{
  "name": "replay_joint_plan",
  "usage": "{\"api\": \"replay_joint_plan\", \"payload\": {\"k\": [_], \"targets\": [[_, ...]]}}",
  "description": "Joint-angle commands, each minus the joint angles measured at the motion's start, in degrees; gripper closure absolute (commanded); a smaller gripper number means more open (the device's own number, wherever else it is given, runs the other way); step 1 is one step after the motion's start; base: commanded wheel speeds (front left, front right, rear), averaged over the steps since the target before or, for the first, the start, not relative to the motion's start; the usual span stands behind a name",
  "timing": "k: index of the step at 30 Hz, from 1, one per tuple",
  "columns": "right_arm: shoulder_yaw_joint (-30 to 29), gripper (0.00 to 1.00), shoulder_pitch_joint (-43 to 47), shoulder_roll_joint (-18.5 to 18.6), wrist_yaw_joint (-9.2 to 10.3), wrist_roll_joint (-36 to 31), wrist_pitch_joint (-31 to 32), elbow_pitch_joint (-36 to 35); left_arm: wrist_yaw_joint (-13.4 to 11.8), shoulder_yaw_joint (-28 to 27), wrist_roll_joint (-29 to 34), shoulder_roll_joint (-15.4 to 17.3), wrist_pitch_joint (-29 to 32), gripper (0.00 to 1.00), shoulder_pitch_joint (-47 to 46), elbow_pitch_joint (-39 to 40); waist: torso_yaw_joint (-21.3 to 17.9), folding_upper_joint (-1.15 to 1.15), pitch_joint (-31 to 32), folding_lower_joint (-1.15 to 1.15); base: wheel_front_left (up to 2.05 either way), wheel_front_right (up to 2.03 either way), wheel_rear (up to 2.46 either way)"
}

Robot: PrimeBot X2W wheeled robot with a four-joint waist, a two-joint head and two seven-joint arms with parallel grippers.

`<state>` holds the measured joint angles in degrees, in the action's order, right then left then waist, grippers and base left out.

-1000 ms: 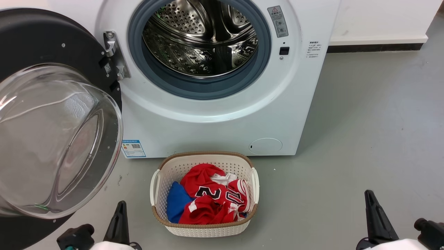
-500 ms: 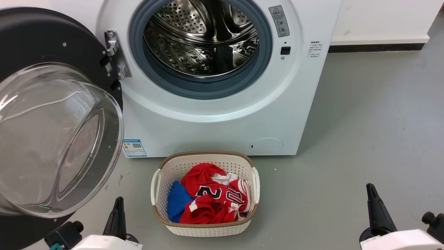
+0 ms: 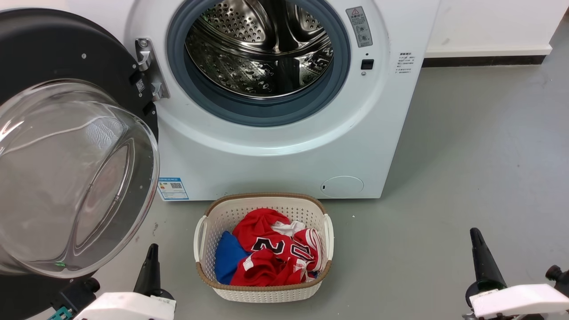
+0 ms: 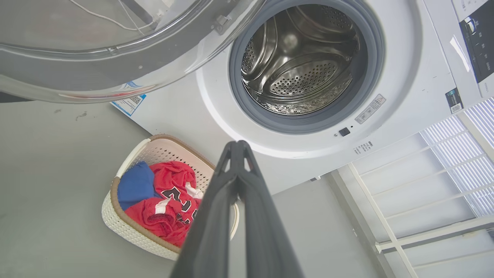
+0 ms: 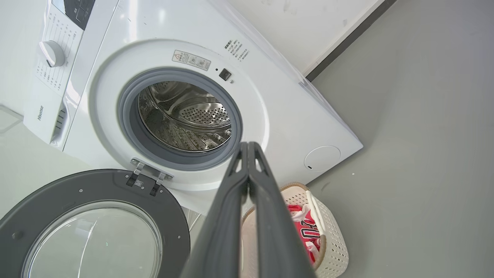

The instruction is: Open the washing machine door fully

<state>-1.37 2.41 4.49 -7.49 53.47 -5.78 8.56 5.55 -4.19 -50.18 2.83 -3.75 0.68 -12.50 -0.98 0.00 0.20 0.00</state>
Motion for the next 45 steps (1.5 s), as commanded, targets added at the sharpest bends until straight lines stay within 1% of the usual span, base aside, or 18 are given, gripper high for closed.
{"api": "replay_joint_plan", "payload": {"k": [1,21,45], "targets": [[-0.2,1.0,-1.3,0.5,-0.01,1.7,0.4,-0.3,0.3,-0.3,-1.7,0.1,0.3,1.0,-1.5,0.4,0.0,0.0,0.0,0.0,0.0,0.0,0.0],[-0.9,1.0,-3.9,0.5,-0.01,14.9,3.6,1.6,0.9,-1.0,-15.1,0.1,3.7,1.0,-3.4,-0.2,0.3,0.0,-0.1,0.0,0.0,0.0,0.0],[-1.8,1.0,-6.3,0.3,0.0,27.1,7.0,3.4,1.5,-1.6,-27.9,0.1,6.9,1.0,-5.3,-0.9,0.6,0.0,-0.2,0.0,0.0,0.0,0.0]]}}
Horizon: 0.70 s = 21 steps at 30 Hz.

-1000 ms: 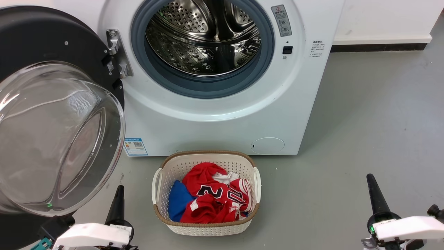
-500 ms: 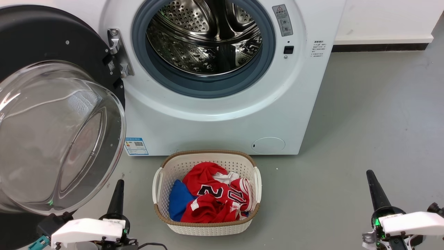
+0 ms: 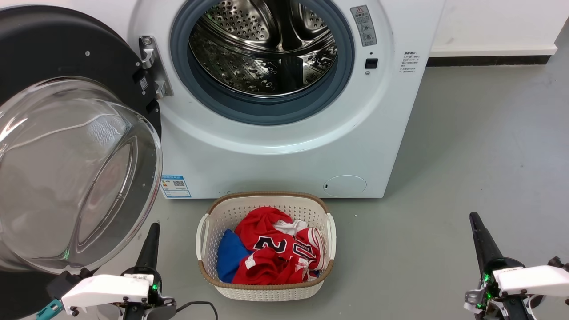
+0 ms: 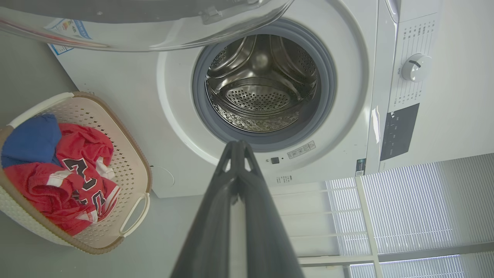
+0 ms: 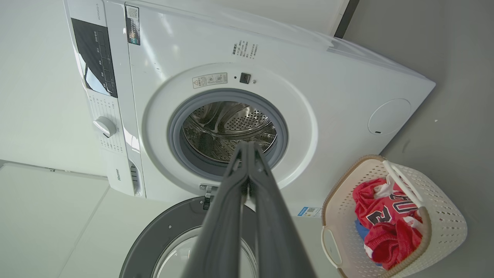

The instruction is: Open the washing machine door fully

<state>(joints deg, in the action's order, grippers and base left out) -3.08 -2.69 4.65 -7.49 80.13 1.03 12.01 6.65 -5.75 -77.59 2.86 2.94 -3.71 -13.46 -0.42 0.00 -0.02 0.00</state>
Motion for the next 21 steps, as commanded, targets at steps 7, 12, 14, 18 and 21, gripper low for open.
{"api": "replay_joint_plan", "payload": {"k": [7,12,14,18,21], "targets": [[-0.4,1.0,-1.8,0.1,0.0,3.7,1.0,0.4,0.5,-0.3,-3.9,0.0,1.1,1.0,-1.5,-0.1,0.1,0.0,0.0,0.0,0.0,0.0,0.0],[-0.6,1.0,-2.3,0.0,0.0,6.0,1.6,0.7,0.6,-0.4,-6.2,0.0,1.6,1.0,-1.8,-0.2,0.1,0.0,-0.1,0.0,0.0,0.0,0.0],[-0.7,1.0,-2.5,0.0,0.0,6.8,1.8,0.8,0.6,-0.5,-7.1,0.0,1.9,1.0,-1.8,-0.3,0.2,0.0,-0.1,0.0,0.0,0.0,0.0],[-0.8,1.0,-2.7,-0.1,0.0,8.5,2.3,1.1,0.7,-0.6,-8.9,0.0,2.3,1.0,-2.1,-0.4,0.2,0.0,-0.1,0.0,0.0,0.0,0.0],[-0.9,1.0,-2.9,-0.1,0.0,9.7,2.7,1.3,0.8,-0.7,-10.2,0.0,2.6,1.0,-2.3,-0.4,0.3,0.0,-0.1,0.0,0.0,0.0,0.0]]}}
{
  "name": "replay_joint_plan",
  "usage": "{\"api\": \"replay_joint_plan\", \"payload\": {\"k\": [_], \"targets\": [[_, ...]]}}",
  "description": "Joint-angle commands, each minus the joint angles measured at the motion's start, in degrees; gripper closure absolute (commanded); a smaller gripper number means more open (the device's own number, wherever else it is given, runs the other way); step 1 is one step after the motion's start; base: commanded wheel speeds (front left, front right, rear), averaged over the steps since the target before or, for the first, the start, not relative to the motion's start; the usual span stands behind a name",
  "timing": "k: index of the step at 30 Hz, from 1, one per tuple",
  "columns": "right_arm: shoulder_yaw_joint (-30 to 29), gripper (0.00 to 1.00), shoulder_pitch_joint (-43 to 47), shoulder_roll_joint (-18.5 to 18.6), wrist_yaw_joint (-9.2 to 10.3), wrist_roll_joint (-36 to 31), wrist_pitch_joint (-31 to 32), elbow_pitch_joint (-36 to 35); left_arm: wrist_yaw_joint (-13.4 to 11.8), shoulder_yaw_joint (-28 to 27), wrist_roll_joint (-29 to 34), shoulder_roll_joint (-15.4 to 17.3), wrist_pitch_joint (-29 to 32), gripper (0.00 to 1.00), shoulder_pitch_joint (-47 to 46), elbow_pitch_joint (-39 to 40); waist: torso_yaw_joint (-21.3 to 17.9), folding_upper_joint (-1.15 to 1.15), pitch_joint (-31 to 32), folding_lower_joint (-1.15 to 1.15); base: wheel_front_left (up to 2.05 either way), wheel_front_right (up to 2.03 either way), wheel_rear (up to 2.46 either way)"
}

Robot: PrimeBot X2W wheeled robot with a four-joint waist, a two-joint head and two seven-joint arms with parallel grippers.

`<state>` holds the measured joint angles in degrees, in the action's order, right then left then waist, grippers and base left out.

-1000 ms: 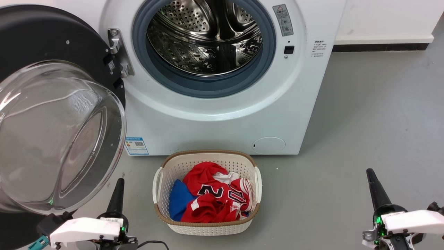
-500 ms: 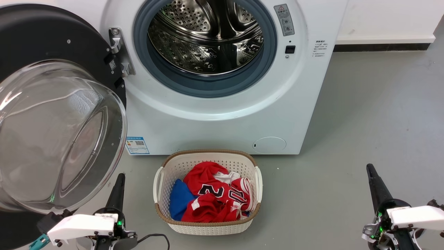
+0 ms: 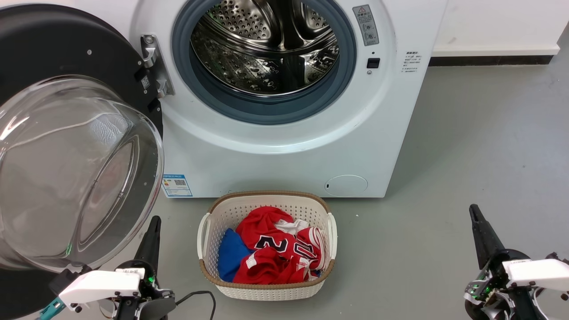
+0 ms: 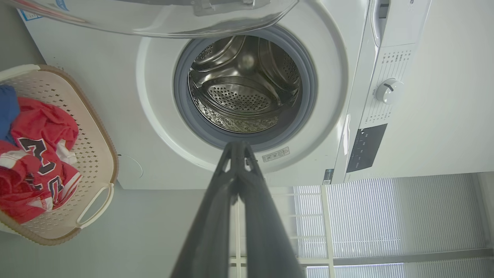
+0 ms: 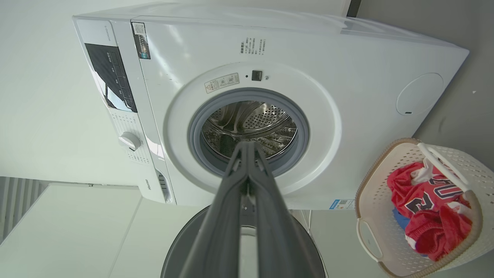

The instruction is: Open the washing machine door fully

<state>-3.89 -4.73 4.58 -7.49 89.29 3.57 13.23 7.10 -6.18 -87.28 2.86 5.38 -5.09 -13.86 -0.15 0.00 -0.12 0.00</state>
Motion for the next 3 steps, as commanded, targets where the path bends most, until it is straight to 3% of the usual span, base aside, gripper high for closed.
{"api": "replay_joint_plan", "payload": {"k": [1,3], "targets": [[-0.2,1.0,-0.9,0.0,0.0,0.9,0.2,0.2,0.4,-0.3,-0.9,0.0,0.3,1.0,-1.0,0.0,0.0,0.0,0.0,0.0,0.0,0.0,0.0],[-0.2,1.0,-1.2,-0.1,0.0,1.7,0.5,0.3,0.4,-0.3,-1.8,0.0,0.5,1.0,-1.1,-0.1,0.0,0.0,0.0,0.0,0.0,0.0,0.0]]}}
